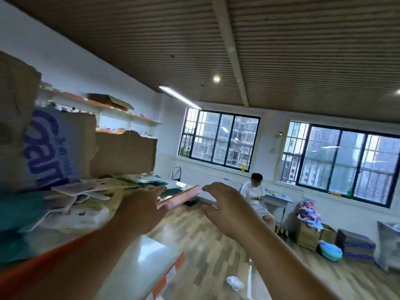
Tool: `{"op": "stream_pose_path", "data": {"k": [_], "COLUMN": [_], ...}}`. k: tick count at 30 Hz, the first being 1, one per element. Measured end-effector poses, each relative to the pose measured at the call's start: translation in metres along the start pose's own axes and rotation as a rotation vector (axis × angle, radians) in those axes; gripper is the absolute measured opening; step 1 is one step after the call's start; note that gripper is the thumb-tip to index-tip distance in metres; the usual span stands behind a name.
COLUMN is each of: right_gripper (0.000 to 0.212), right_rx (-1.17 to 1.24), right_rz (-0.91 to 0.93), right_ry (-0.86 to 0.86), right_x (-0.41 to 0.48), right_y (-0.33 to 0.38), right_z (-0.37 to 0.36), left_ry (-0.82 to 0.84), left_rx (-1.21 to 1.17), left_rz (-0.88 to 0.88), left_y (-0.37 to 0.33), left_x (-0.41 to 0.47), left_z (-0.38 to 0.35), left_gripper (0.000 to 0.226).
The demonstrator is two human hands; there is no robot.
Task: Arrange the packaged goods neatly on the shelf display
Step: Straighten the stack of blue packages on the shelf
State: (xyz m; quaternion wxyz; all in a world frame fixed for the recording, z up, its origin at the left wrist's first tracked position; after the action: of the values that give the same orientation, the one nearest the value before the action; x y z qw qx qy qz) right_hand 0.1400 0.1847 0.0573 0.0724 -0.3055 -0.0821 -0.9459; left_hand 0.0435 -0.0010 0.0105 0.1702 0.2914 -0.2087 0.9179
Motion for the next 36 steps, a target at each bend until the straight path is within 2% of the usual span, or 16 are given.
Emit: {"op": "stream_pose_path", "data": {"k": [4, 11, 18, 21, 24, 27, 31, 36], "right_gripper": [0.051, 0.050, 0.048, 0.048, 0.052, 0.053, 0.050, 0.048], "right_rx": [0.008, 0.062, 0.254, 0.308, 0.374, 0.418, 0.478, 0.553], "right_rz": [0.004, 0.075, 0.196, 0.268, 0.287, 0.295, 0.344, 0.452], "right_ry": [0.001, -0.048, -0.090, -0.095, -0.042, 0.023, 0.080, 0.162], "right_x": [0.044, 0.111, 0.187, 0.221, 0.258, 0.290, 0.322, 0.348], "right_y": [-0.018, -0.028, -0.037, -0.044, -0.054, -0.064, -0.068, -0.054], "right_z": [-0.031, -0.075, -0.114, -0.135, -0.162, -0.191, -0.228, -0.268], "left_ry": [0.044, -0.061, -0.161, -0.106, -0.039, 0.094, 0.251, 0.351], "left_rx": [-0.048, -0.060, 0.031, 0.126, 0.217, 0.276, 0.181, 0.281], "left_rz": [0.039, -0.028, -0.015, 0.056, 0.185, 0.327, 0.458, 0.459], "left_y": [0.014, -0.003, -0.003, 0.008, 0.032, 0.062, 0.089, 0.108], "left_x": [0.038, 0.074, 0.119, 0.144, 0.166, 0.189, 0.212, 0.213], "left_z": [-0.036, -0.056, -0.028, -0.021, -0.030, -0.054, -0.095, -0.123], "left_gripper": [0.065, 0.061, 0.052, 0.050, 0.059, 0.060, 0.064, 0.072]}}
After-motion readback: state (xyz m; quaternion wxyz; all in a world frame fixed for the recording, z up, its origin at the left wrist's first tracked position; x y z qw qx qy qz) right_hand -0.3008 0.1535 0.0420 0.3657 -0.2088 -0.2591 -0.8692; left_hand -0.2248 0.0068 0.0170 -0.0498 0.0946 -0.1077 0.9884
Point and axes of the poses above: each hand's wrist, its own x-axis towards the middle knuckle, its own z-axis out of the back of the hand, y = z × x, the point moved 6 cm from there along x, towards the middle knuckle, and after that the axes turned 4 degrees about -y, right-handed, at the moved point
